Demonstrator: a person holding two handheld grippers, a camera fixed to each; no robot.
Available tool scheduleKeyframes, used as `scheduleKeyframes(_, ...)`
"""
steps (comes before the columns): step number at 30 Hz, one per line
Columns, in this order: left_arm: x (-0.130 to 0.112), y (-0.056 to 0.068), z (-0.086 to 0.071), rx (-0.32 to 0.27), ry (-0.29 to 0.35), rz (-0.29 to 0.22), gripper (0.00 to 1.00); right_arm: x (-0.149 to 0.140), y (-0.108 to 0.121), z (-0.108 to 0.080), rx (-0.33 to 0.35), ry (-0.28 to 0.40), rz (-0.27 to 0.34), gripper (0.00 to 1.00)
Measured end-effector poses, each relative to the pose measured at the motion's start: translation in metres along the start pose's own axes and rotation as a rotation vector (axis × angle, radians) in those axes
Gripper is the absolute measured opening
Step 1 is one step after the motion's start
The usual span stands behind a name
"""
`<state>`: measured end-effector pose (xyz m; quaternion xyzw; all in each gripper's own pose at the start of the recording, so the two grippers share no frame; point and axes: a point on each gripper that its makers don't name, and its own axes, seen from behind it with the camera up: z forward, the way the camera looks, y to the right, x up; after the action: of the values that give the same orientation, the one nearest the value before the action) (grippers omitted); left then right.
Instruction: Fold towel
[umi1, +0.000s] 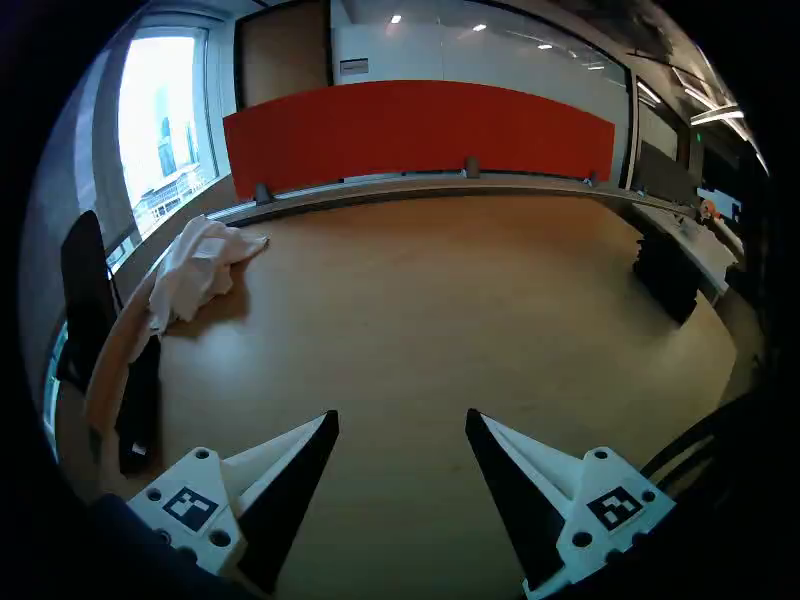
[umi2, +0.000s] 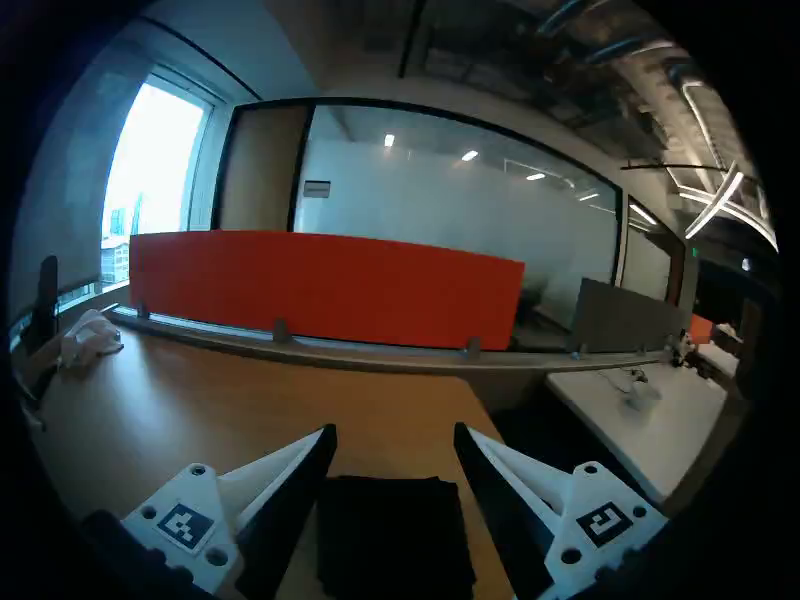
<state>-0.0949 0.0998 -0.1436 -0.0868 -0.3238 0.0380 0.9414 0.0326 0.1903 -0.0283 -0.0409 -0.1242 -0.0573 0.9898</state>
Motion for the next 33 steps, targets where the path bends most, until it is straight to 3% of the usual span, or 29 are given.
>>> scheduleKeyframes(8,0.003,-0.003,-0.001,0.004,0.014,-0.003,0.94,0.015,-0.008,0.000,0.008,0.034,0.017,0.91)
scheduleKeyframes(21,0.010,-0.008,0.000,0.015,0.044,-0.012,0.94,0.086,-0.032,-0.007,0.013,0.198,0.046,0.93)
scheduleKeyframes(33,0.017,-0.013,0.002,0.018,0.068,-0.025,0.94,0.095,-0.054,-0.007,0.038,0.193,0.069,0.94)
